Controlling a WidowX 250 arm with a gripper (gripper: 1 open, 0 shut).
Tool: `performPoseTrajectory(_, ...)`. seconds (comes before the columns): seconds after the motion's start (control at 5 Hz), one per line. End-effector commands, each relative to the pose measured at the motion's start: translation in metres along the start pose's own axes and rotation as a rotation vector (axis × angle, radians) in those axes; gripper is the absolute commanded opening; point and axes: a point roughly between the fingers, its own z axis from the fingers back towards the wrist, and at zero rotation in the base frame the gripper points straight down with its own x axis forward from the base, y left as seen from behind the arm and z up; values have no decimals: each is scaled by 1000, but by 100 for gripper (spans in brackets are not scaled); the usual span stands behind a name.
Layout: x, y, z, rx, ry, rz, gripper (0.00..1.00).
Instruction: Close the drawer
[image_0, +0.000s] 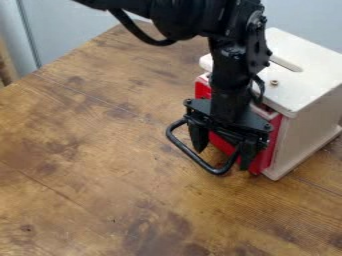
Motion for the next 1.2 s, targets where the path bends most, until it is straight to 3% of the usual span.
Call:
performPoseTrajectory(0.0,-18,14,-22,32,85,-6,100)
performPoseTrajectory(0.2,-18,18,-21,23,83,-59,100)
performPoseTrajectory(0.6,-31,6,-10,12,81,-105,100)
performPoseTrajectory(1.0,-29,7,-12,3,52,-125,100)
